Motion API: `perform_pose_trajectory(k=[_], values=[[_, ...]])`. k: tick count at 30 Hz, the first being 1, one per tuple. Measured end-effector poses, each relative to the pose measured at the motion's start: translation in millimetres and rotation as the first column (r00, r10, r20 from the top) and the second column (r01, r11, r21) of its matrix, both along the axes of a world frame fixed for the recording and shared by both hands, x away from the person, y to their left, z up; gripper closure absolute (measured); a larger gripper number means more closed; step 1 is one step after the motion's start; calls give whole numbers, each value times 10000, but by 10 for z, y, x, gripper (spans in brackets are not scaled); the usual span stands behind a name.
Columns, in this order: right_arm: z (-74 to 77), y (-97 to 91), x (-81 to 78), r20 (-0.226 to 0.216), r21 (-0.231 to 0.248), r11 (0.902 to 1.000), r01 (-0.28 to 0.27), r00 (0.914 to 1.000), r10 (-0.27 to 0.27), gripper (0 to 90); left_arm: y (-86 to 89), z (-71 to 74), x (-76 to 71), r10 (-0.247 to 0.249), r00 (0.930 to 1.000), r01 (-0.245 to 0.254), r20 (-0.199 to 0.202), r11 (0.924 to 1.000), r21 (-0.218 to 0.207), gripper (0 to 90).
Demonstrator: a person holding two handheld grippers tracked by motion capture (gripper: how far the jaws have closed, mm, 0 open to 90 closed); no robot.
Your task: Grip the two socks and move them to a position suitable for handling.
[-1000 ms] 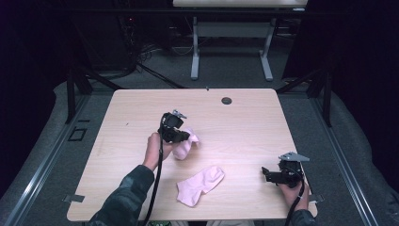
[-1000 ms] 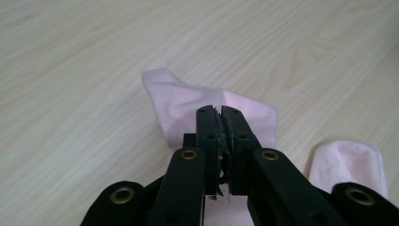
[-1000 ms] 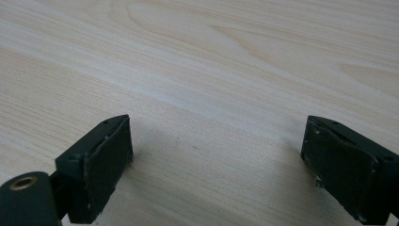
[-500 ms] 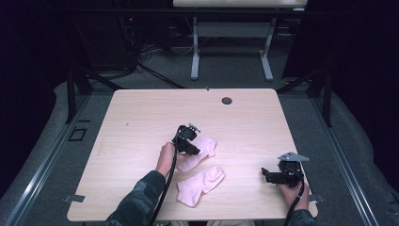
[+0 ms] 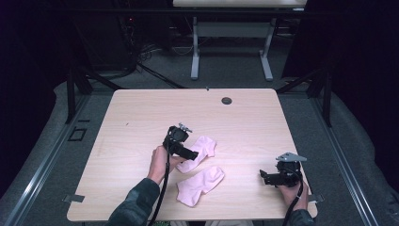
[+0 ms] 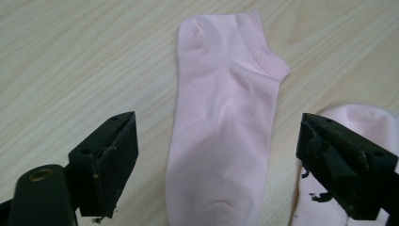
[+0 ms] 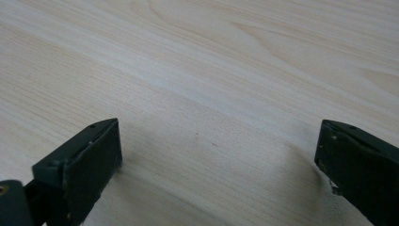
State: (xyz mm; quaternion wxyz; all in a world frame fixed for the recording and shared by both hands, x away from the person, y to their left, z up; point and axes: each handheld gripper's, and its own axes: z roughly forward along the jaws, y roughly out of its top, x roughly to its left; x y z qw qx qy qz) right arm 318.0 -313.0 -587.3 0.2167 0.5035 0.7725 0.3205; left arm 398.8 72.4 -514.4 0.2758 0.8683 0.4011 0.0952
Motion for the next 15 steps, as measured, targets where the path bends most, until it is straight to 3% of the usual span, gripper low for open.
perform_pose_trajectory(k=[5, 15], values=[[22, -15, -42, 270, 217, 9995, -223, 9994, 218, 0, 3, 92, -134, 136, 9996, -137, 265, 9999, 51, 80], [28, -18, -65, 353, 437, 9986, -291, 9990, 276, 0, -62, 118, -300, -105, 9999, 100, 123, 9992, 399, 4]])
